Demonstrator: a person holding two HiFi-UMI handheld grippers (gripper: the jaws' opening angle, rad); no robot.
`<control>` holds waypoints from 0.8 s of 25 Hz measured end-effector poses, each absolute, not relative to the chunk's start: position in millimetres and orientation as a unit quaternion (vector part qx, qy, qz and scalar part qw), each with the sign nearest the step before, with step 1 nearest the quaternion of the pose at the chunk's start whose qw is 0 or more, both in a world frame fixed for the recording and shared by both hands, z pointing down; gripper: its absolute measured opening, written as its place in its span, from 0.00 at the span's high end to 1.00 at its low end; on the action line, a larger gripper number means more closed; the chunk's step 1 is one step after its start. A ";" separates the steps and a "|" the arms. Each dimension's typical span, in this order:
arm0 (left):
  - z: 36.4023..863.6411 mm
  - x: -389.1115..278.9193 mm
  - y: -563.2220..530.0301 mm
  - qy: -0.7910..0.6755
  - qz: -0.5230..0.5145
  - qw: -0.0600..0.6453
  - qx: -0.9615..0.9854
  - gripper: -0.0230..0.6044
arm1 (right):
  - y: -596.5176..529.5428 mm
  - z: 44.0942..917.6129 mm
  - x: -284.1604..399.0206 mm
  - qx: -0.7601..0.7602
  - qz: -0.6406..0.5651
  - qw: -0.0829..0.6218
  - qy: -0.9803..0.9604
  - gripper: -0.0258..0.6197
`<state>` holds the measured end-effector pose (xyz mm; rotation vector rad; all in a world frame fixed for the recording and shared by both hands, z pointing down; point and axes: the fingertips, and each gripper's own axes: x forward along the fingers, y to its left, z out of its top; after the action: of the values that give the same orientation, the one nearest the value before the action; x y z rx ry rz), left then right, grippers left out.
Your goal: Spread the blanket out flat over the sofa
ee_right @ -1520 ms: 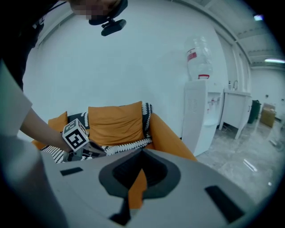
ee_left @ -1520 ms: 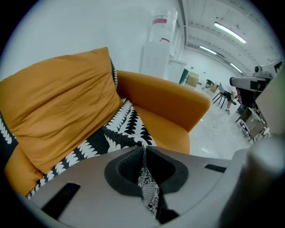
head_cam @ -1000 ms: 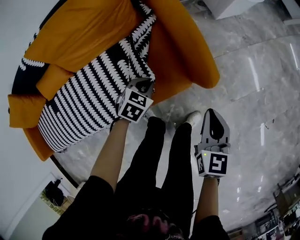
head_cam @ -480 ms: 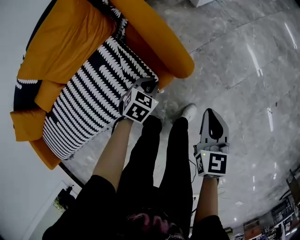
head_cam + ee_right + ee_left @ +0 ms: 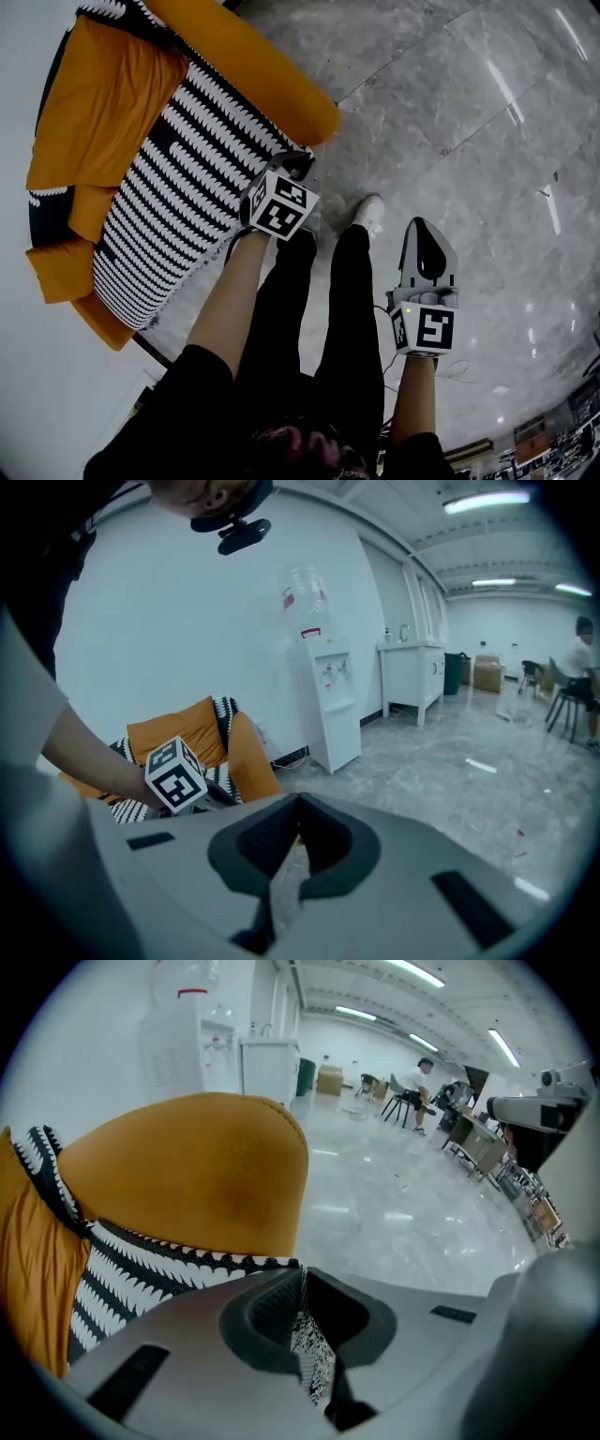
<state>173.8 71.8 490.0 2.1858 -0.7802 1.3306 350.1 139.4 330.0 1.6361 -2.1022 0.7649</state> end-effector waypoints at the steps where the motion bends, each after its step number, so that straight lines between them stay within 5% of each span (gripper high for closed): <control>1: 493.4 177.7 70.2 -0.290 0.483 0.233 0.793 0.92 | 142.6 334.8 355.5 0.581 0.276 0.184 -0.744 0.93; 20: 594.3 195.0 63.2 -0.327 0.538 0.229 0.742 0.92 | 167.5 402.0 401.0 0.577 0.323 0.202 -0.723 0.93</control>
<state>195.0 63.2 594.3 2.0419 -0.9009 1.4818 401.0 167.5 402.0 1.6116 -2.0187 0.9013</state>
